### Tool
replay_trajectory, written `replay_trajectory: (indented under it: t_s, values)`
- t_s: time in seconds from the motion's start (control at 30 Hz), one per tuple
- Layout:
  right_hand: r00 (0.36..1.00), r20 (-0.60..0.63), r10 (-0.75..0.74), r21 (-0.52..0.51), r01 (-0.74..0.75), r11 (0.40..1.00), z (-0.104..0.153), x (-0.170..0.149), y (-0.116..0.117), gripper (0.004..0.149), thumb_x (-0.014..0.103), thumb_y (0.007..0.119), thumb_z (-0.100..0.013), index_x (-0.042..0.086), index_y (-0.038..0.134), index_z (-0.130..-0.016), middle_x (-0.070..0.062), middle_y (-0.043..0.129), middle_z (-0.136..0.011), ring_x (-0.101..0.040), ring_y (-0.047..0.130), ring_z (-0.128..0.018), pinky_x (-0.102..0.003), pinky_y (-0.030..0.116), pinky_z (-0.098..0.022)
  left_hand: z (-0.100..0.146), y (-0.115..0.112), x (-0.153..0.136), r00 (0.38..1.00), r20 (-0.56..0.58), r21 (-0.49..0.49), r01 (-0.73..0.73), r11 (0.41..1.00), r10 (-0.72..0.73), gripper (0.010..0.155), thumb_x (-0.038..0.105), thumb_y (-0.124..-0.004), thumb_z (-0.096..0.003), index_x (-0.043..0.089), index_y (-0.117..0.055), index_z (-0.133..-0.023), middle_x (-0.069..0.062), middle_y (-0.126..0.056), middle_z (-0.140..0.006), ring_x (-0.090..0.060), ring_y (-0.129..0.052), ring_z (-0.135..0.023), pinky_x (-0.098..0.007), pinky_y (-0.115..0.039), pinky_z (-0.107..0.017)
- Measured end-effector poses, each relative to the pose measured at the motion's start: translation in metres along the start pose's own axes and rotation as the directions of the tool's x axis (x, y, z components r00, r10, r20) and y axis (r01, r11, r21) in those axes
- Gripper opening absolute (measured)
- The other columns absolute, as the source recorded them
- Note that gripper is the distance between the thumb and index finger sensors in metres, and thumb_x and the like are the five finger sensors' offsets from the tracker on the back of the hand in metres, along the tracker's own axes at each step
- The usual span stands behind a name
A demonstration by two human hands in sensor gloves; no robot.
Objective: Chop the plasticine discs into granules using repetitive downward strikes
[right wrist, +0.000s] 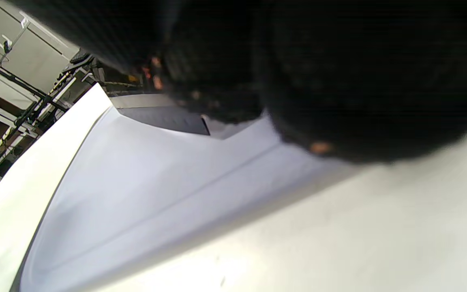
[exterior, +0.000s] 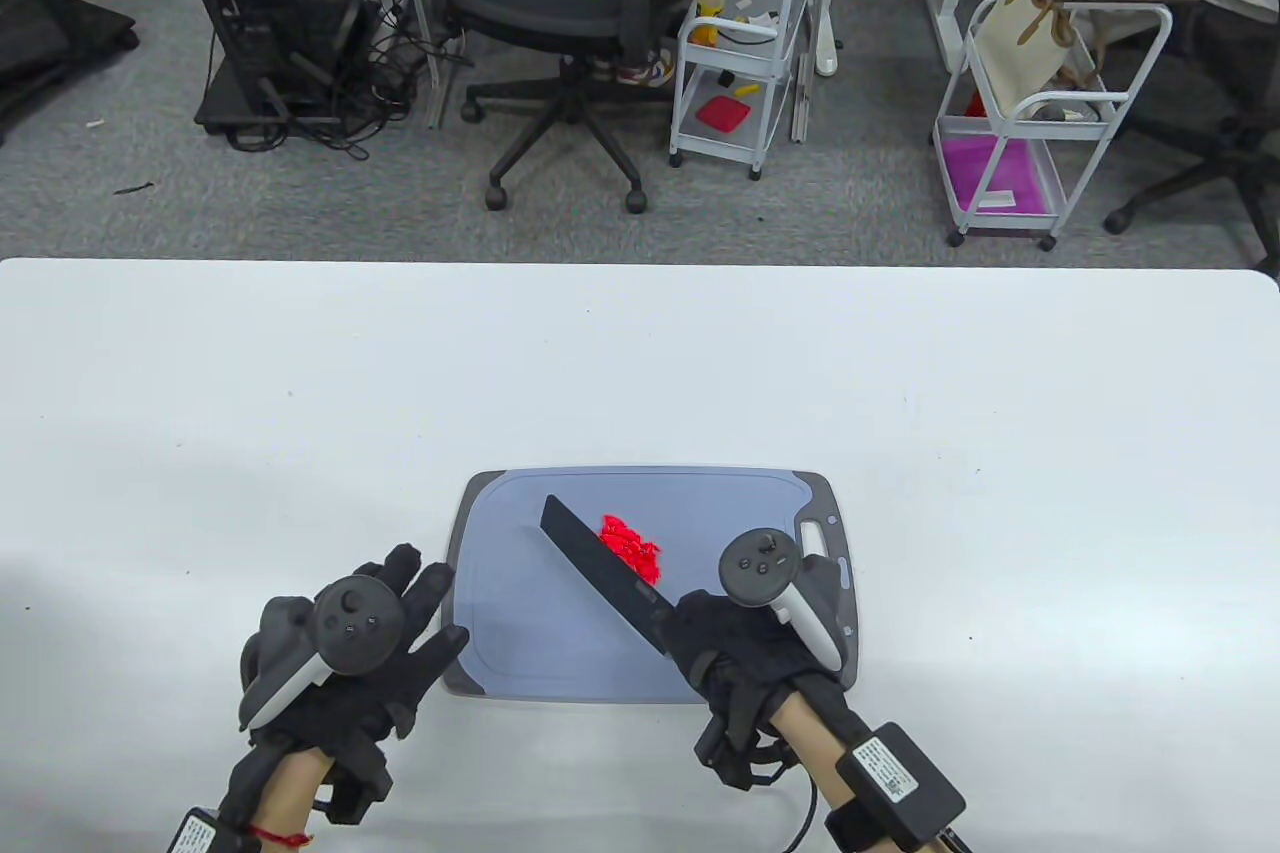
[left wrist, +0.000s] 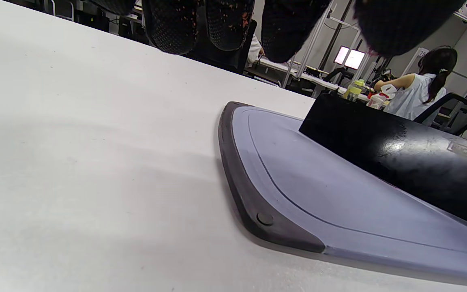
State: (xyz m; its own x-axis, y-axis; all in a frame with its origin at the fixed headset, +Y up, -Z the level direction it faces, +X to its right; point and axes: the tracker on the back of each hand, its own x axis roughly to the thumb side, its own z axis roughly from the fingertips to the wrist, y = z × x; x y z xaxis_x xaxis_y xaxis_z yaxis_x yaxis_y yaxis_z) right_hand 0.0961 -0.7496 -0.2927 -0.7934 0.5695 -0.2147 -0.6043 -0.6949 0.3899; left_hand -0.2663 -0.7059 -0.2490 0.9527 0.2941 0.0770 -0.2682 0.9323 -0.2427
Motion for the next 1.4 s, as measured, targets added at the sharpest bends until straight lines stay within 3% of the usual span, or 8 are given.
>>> replay_trajectory:
  t_s: [0.17,0.33,0.43,0.53,0.87,1.0,1.2,1.4]
  values:
    - [0.987,0.136,-0.080,-0.032,0.085,0.996,-0.011,0.002,-0.029,0.052,0.052,0.083,-0.045,0.016,0.095,-0.080,0.000,0.103,-0.042,-0.028,0.107,-0.010,-0.051,0.086,-0.015,0.000,-0.001,0.001,1.000,0.002,-0.003,0.007,1.000,-0.007,0.072,0.068,-0.060,-0.0479,0.037,-0.062,-0.113,-0.004,-0.049,-0.129,-0.045,-0.059,-0.113,-0.067,-0.045,-0.077]
    - [0.946,0.235,0.223,-0.259,-0.160,0.952,-0.038,0.023,-0.055,0.041,0.042,0.090,-0.044,0.029,0.098,-0.081,-0.001,0.100,-0.054,-0.030,0.109,-0.031,-0.054,0.086,-0.031,0.000,-0.002,0.001,1.000,-0.002,-0.007,0.018,1.000,-0.018,0.072,0.067,-0.060,-0.0479,0.036,-0.062,-0.113,-0.004,-0.049,-0.129,-0.046,-0.059,-0.113,-0.067,-0.045,-0.077]
    - [0.894,0.251,0.371,-0.336,-0.279,0.900,-0.055,0.029,-0.053,0.040,0.042,0.092,-0.042,0.032,0.102,-0.079,-0.003,0.101,-0.055,-0.031,0.111,-0.035,-0.055,0.086,-0.034,0.000,-0.001,0.000,1.000,-0.005,-0.004,0.017,1.000,-0.017,0.072,0.067,-0.060,-0.0480,0.037,-0.062,-0.113,-0.004,-0.049,-0.129,-0.046,-0.060,-0.113,-0.067,-0.045,-0.077]
    - [0.874,0.258,0.411,-0.307,-0.329,0.893,-0.061,0.027,-0.044,0.040,0.043,0.092,-0.042,0.033,0.102,-0.080,-0.003,0.101,-0.056,-0.032,0.111,-0.039,-0.056,0.086,-0.036,0.002,0.001,-0.001,1.000,-0.005,0.005,0.010,1.000,-0.010,0.072,0.067,-0.060,-0.0479,0.037,-0.062,-0.113,-0.005,-0.049,-0.129,-0.046,-0.059,-0.113,-0.067,-0.045,-0.077]
    - [0.852,0.314,0.419,-0.327,-0.317,0.890,-0.039,0.014,-0.039,0.041,0.044,0.091,-0.042,0.034,0.102,-0.080,-0.003,0.101,-0.056,-0.032,0.111,-0.041,-0.055,0.087,-0.037,0.001,0.000,0.002,1.000,-0.003,-0.002,0.011,1.000,-0.011,0.072,0.068,-0.060,-0.0480,0.037,-0.061,-0.113,-0.004,-0.049,-0.129,-0.046,-0.059,-0.113,-0.067,-0.045,-0.077]
    - [0.899,0.265,0.349,-0.352,-0.247,0.903,-0.021,0.012,-0.046,0.048,0.046,0.084,-0.044,0.032,0.094,-0.089,-0.004,0.100,-0.059,-0.031,0.110,-0.041,-0.054,0.086,-0.036,0.001,0.000,0.000,1.000,-0.001,-0.002,0.008,1.000,-0.008,0.072,0.068,-0.060,-0.0479,0.037,-0.062,-0.113,-0.004,-0.049,-0.129,-0.046,-0.060,-0.113,-0.067,-0.045,-0.077]
    - [0.982,0.068,0.176,-0.371,-0.139,0.918,0.032,0.001,-0.064,0.057,0.040,0.078,-0.046,0.030,0.077,-0.102,-0.009,0.094,-0.069,-0.033,0.106,-0.049,-0.057,0.083,-0.042,0.000,0.000,-0.003,1.000,-0.009,0.006,-0.007,1.000,0.007,0.072,0.067,-0.060,-0.0480,0.037,-0.061,-0.113,-0.004,-0.048,-0.129,-0.046,-0.059,-0.113,-0.067,-0.045,-0.077]
    - [0.961,-0.171,0.219,-0.521,-0.277,0.808,0.067,-0.029,-0.068,0.054,0.037,0.080,-0.048,0.031,0.080,-0.102,-0.014,0.092,-0.073,-0.037,0.104,-0.052,-0.059,0.080,-0.044,-0.001,-0.001,0.000,1.000,0.002,0.003,-0.018,1.000,0.018,0.072,0.068,-0.060,-0.0480,0.037,-0.061,-0.113,-0.003,-0.049,-0.129,-0.042,-0.056,-0.116,-0.067,-0.044,-0.078]
